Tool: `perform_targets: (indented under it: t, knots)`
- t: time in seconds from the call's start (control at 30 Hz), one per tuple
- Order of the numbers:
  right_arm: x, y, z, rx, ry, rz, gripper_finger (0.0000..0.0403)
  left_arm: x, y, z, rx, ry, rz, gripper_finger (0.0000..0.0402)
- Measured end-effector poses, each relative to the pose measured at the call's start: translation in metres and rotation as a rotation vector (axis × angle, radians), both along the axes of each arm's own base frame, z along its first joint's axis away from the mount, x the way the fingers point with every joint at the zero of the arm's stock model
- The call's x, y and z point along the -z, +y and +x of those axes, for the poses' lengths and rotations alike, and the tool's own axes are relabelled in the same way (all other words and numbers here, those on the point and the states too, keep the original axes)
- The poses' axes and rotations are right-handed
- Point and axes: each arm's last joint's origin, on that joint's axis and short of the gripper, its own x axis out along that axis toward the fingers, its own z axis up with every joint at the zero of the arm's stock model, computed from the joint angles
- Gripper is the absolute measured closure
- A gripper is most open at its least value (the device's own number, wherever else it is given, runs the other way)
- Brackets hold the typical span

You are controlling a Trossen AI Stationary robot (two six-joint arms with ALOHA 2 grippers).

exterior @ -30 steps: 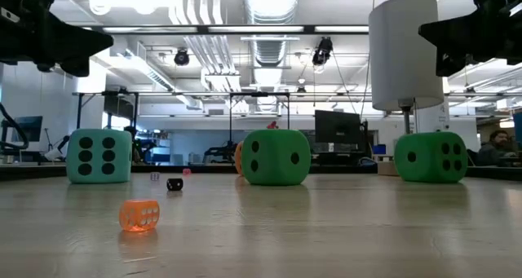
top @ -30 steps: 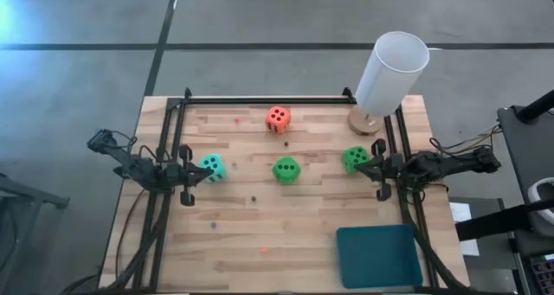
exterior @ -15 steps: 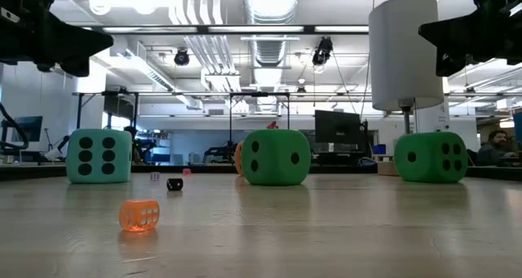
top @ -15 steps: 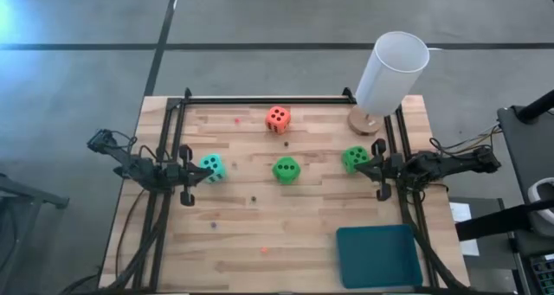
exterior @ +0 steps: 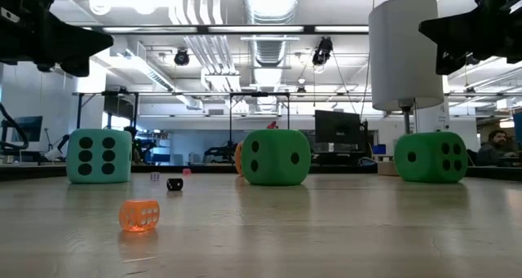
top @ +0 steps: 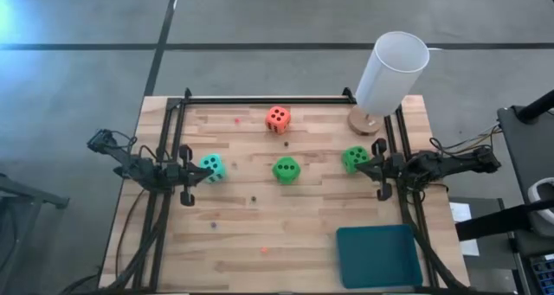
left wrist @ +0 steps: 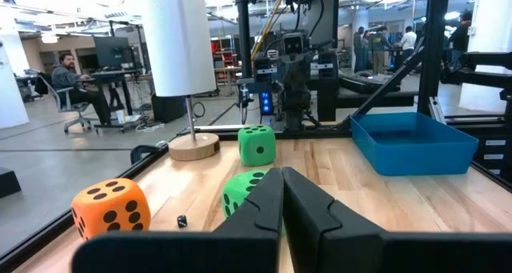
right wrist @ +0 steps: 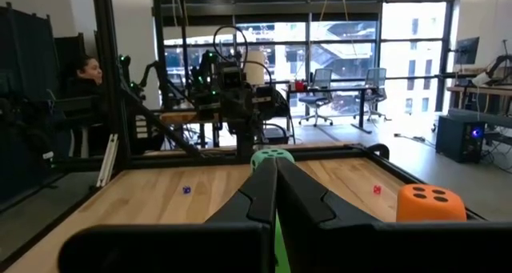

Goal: Pick & Place Dice

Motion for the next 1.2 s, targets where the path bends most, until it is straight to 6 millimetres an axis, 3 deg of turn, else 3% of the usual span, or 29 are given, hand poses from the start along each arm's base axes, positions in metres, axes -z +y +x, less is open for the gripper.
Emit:
perform_targets:
  t: [0.5,0.8,1.2]
  knots:
    - [-0.001,0.000,0.000,-0.001,-0.008,0.003,0.0394,0.000,0.000,0.000,0.000,0.000,0.000,0.0391]
    - [-0.014,-0.001,-0.003,-0.009,-0.148,0.030,0.0394,0.000,0.000,0.000,0.000,0.000,0.000,0.0391]
    - [-0.015,-0.001,-0.004,0.000,-0.154,-0.007,0.0394,0.000,0.000,0.000,-0.001,0.000,0.000,0.0391]
